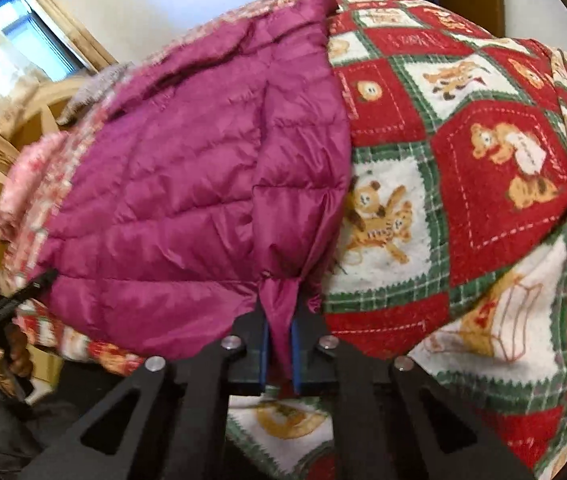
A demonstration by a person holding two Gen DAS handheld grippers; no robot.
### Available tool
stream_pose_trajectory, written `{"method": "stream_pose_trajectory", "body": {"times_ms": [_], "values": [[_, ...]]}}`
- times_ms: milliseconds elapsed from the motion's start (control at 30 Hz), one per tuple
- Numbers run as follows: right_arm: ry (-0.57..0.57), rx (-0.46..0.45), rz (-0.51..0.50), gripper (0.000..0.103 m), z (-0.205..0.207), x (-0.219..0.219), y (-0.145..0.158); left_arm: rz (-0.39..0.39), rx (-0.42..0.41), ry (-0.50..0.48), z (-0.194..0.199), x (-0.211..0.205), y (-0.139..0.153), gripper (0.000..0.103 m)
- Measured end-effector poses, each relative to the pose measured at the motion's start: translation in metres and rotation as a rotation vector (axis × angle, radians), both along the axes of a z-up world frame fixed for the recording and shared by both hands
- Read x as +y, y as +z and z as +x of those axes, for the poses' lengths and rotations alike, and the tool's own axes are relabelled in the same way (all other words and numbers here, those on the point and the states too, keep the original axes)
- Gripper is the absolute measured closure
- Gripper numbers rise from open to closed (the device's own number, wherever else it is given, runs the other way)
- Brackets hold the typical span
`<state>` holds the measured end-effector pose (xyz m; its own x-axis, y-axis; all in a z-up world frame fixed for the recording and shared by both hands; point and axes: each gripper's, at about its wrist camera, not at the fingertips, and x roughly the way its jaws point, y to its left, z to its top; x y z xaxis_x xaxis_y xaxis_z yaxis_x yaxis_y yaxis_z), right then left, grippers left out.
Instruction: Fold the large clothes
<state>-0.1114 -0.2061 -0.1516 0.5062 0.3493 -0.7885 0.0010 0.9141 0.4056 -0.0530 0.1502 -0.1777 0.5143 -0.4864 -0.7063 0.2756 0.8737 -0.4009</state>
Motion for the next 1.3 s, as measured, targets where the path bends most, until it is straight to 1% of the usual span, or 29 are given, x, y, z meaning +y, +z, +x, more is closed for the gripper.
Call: {"method": "stream_pose_trajectory", "body": {"times_ms": [67, 133, 200, 233, 267, 367, 500, 567, 700, 767, 833, 900, 933, 1000, 1067, 1100, 1133, 1200, 1233, 1267, 1300], "values": [[0.004, -0.039, 0.028, 0.093, -0.006, -0.002, 0.012, -0.034, -0.023, -0.001, -0.002, 0.005, 0.009, 0.094], [0.013, -0.096, 0.054, 0.093, -0.014, -0.003, 0.029, -0.075, -0.069, -0.019, -0.006, 0.006, 0.024, 0.095], [0.020, -0.143, 0.077, 0.093, -0.019, -0.002, 0.045, -0.096, -0.119, -0.045, -0.012, 0.004, 0.038, 0.095], [0.023, -0.158, 0.084, 0.093, -0.021, -0.002, 0.050, -0.096, -0.158, -0.066, -0.017, 0.002, 0.050, 0.095], [0.031, -0.177, 0.094, 0.094, -0.026, -0.001, 0.057, -0.092, -0.179, -0.076, -0.020, 0.001, 0.055, 0.095], [0.048, -0.203, 0.114, 0.094, -0.027, 0.002, 0.067, -0.096, -0.249, -0.112, -0.030, -0.004, 0.077, 0.095], [0.055, -0.235, 0.144, 0.094, -0.046, -0.002, 0.081, -0.113, -0.329, -0.150, -0.043, -0.004, 0.104, 0.095], [0.053, -0.252, 0.153, 0.094, -0.052, -0.002, 0.089, -0.137, -0.364, -0.165, -0.051, -0.001, 0.117, 0.095], [0.037, -0.314, 0.144, 0.094, -0.081, -0.010, 0.114, -0.193, -0.438, -0.197, -0.071, 0.002, 0.145, 0.095], [0.018, -0.344, 0.142, 0.094, -0.097, -0.016, 0.126, -0.209, -0.486, -0.215, -0.083, 0.001, 0.159, 0.095], [0.000, -0.368, 0.137, 0.094, -0.103, -0.024, 0.135, -0.221, -0.519, -0.227, -0.092, 0.002, 0.172, 0.095], [-0.011, -0.401, 0.144, 0.094, -0.108, -0.030, 0.149, -0.236, -0.528, -0.220, -0.093, 0.003, 0.180, 0.095], [-0.013, -0.413, 0.152, 0.094, -0.105, -0.032, 0.154, -0.265, -0.524, -0.213, -0.089, 0.006, 0.186, 0.095], [-0.017, -0.431, 0.171, 0.094, -0.089, -0.035, 0.166, -0.284, -0.504, -0.186, -0.079, 0.008, 0.192, 0.095], [-0.025, -0.440, 0.172, 0.094, -0.064, -0.034, 0.174, -0.241, -0.466, -0.130, -0.057, 0.007, 0.196, 0.095], [-0.027, -0.441, 0.170, 0.094, -0.056, -0.033, 0.177, -0.208, -0.448, -0.095, -0.044, 0.006, 0.198, 0.094], [-0.031, -0.437, 0.175, 0.094, -0.035, -0.031, 0.181, -0.176, -0.423, -0.056, -0.026, 0.005, 0.197, 0.094], [-0.040, -0.429, 0.182, 0.094, -0.002, -0.028, 0.186, -0.162, -0.369, -0.004, 0.006, 0.005, 0.196, 0.094], [-0.048, -0.428, 0.178, 0.094, 0.011, -0.027, 0.188, -0.167, -0.337, 0.026, 0.029, 0.005, 0.193, 0.094], [-0.056, -0.426, 0.167, 0.094, 0.026, -0.026, 0.190, -0.163, -0.325, 0.039, 0.038, 0.004, 0.193, 0.094], [-0.076, -0.422, 0.148, 0.094, 0.049, -0.025, 0.189, -0.146, -0.312, 0.061, 0.054, 0.002, 0.191, 0.094]]}}
